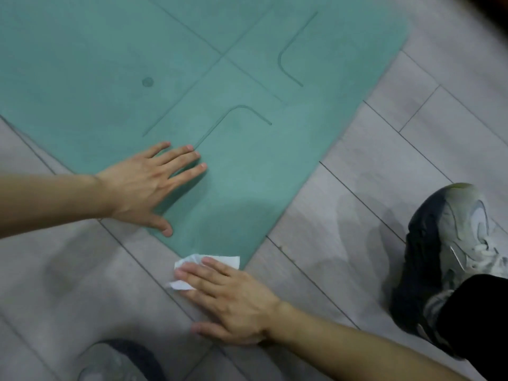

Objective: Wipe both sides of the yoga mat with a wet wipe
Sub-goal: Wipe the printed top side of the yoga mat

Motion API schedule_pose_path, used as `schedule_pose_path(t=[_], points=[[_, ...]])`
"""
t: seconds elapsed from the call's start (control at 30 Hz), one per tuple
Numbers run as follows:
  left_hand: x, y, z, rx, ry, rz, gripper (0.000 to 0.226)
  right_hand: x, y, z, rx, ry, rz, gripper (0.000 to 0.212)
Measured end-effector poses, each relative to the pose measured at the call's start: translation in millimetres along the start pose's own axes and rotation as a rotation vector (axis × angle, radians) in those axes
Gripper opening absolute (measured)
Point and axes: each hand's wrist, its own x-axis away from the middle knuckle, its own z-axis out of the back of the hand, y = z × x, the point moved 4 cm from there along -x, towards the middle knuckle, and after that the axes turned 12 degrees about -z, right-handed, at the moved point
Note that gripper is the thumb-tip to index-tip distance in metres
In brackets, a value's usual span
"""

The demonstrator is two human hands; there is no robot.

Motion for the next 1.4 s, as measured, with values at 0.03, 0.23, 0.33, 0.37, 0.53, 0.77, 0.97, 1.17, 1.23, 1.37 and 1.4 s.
schedule_pose_path(t=[0.03,0.23,0.33,0.37,0.53,0.77,0.97,1.17,1.23,1.37,1.4], points=[[2.2,1.9,-1.0,-0.006,-0.009,0.007,0.142,-1.2,9.7,1.1,0.014,-0.015,0.071,0.067],[14.4,2.4,4.4,-0.07,-0.032,0.034,0.126,-42.2,192.1,100.7,0.149,0.174,-0.371,0.064],[21.0,-4.6,14.9,-0.092,-0.032,0.049,0.108,-60.4,269.3,166.7,0.195,0.115,-0.605,0.077],[20.6,-8.4,21.1,-0.103,-0.015,0.05,0.101,-69.6,276.5,184.7,0.231,0.081,-0.548,0.078],[15.5,-32.5,41.8,-0.046,-0.004,0.134,0.057,-128.5,239.3,245.9,0.491,-0.101,-0.054,0.074],[-10.6,-43.2,86.7,-0.015,-0.024,0.289,0.037,-138.3,197.4,285.6,0.676,-0.29,0.382,0.08],[-47.7,-20.8,107.3,0.097,0.086,0.422,0.044,-151.9,229.2,262.2,0.638,-0.316,0.401,0.078],[-127.3,70.0,108.5,0.348,0.061,0.382,0.08,-188.1,263.8,251.9,0.51,-0.321,0.229,0.07],[-147.7,90.3,99.3,0.391,-0.023,0.373,0.081,-189.6,272.0,243.0,0.387,-0.197,0.152,0.068],[-150.1,104.2,87.5,0.432,-0.043,0.373,0.058,-181.9,291.3,223.4,0.19,-0.124,0.042,0.065],[-149.1,106.7,86.1,0.416,-0.031,0.368,0.052,-179.9,296.9,223.1,0.187,-0.105,0.036,0.067]])
